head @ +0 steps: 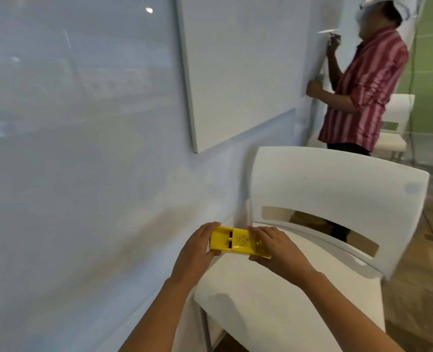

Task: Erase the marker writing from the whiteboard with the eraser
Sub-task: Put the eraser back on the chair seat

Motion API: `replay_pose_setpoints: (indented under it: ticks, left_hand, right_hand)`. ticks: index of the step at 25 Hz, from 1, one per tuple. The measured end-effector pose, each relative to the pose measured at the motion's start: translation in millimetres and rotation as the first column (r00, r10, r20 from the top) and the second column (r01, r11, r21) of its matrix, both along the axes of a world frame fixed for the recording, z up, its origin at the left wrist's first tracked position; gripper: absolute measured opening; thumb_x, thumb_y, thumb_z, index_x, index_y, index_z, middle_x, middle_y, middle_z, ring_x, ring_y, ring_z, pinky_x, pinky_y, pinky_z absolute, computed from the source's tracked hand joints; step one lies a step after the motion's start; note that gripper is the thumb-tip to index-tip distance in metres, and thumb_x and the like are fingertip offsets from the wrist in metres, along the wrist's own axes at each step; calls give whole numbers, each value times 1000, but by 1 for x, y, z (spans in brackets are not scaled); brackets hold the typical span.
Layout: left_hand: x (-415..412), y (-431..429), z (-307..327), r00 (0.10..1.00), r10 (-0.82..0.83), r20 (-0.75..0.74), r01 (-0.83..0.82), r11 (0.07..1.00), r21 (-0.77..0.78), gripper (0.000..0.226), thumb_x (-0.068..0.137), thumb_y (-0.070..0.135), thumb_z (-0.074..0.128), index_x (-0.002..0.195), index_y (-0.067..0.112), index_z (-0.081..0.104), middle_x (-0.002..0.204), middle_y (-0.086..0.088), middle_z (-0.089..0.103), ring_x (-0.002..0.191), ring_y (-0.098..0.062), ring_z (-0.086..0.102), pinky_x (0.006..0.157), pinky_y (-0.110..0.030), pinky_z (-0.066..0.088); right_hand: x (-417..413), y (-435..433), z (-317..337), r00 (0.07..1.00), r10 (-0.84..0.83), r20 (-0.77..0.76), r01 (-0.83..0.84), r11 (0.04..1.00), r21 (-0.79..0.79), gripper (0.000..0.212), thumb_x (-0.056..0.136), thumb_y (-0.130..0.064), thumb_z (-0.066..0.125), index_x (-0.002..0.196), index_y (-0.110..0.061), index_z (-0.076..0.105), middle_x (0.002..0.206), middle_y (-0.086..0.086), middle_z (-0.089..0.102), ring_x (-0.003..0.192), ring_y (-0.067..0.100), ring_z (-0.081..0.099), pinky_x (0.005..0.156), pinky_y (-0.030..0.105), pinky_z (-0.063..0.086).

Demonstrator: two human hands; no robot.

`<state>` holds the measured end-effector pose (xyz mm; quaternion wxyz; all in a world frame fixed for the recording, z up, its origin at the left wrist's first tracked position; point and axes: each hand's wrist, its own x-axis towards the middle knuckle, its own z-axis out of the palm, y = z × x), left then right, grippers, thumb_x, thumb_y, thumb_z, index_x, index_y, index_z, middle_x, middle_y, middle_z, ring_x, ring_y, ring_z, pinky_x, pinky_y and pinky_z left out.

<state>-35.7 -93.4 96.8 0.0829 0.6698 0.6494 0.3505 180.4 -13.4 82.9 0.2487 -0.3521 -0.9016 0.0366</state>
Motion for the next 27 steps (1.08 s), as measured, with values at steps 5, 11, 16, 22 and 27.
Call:
replay_pose_setpoints:
  ticks: [5,11,16,22,27]
  left_hand:
    - [62,44,-55,992,-123,6,123,986,-116,66,84,11,68,140,25,37,143,6,43,129,-13,41,100,-21,34]
    - [120,79,-128,963,-261,-61,239,939,-247,67,83,9,68,141,19,38,142,2,42,129,-14,41,104,-23,35]
    - [145,94,-173,937,-334,-103,286,901,-327,67,84,9,67,143,13,35,143,-4,40,129,-18,42,106,-30,38]
    - [155,113,-207,925,-337,-174,254,891,-376,66,90,12,60,147,13,26,146,-5,37,129,-16,41,102,-18,39]
    - [150,125,-227,862,-356,-360,293,931,-217,31,101,37,37,127,29,51,132,3,55,120,-9,50,95,-20,45]
  right_hand:
    - [68,8,-55,986,-157,52,163,975,-150,67,85,-45,64,141,-28,32,138,-7,45,119,14,43,96,24,38]
    - [124,12,-124,951,-274,145,304,914,-269,67,85,-42,65,142,-25,31,139,-3,43,118,17,45,97,28,42]
    - [148,16,-169,934,-280,223,339,892,-300,68,89,-38,61,145,-22,27,141,0,41,121,18,43,99,29,36]
    - [153,26,-193,925,-271,266,344,894,-287,68,94,-41,51,149,-17,18,145,3,37,127,21,37,104,30,31]
    - [147,36,-200,909,-311,277,387,876,-287,69,95,-42,48,149,-15,15,147,4,34,130,22,33,107,31,28]
